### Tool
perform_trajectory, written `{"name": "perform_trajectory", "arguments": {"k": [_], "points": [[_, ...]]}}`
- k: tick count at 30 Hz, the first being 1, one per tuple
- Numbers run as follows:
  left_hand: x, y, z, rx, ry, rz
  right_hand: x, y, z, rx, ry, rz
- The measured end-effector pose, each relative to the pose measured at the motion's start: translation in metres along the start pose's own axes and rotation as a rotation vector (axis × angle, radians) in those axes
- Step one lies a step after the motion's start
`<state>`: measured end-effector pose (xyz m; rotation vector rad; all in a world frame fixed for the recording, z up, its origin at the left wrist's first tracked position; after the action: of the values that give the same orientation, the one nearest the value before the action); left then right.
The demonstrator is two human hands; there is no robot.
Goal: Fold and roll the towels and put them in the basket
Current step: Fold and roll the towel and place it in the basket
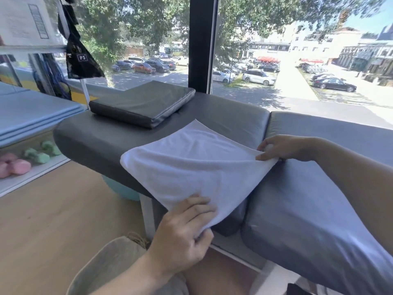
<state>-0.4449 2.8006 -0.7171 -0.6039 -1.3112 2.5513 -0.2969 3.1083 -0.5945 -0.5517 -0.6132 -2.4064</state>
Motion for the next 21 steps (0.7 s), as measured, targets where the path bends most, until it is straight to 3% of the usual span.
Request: {"name": "perform_trajectory", "arguments": {"k": [7, 10, 14, 16, 19, 21], "points": [[-0.022, -0.027, 0.043, -0.065, 0.279, 0.351, 0.001, 0.025, 0.009, 0.160, -0.111, -0.060], [-0.014, -0.038, 0.057, -0.080, 0.429, 0.625, 0.009, 0.032, 0.013, 0.163, -0.298, 0.045], [0.022, -0.047, 0.079, -0.300, 0.532, 0.888, 0.015, 0.036, 0.020, 0.292, -0.459, 0.213], [0.038, -0.048, 0.085, -0.405, 0.624, 0.992, 0.023, 0.026, 0.014, 0.197, -0.426, 0.257], [0.056, -0.047, 0.087, -0.475, 0.701, 1.107, 0.043, -0.004, 0.001, -0.171, -0.408, 0.257], [0.065, -0.049, 0.086, -0.524, 0.702, 1.148, 0.058, -0.024, -0.010, -0.249, -0.476, 0.284]]}}
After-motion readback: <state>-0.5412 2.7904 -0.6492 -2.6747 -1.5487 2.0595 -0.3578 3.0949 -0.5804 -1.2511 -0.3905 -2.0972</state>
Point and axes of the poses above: each hand's wrist, its own y-axis away from the middle knuckle, its own z-axis out of the back of the hand, x = y × z, the point moved 1 cm from there along -y, towards the middle knuckle, and after that the axes turned 1 degree about x, right-handed, at the moved point
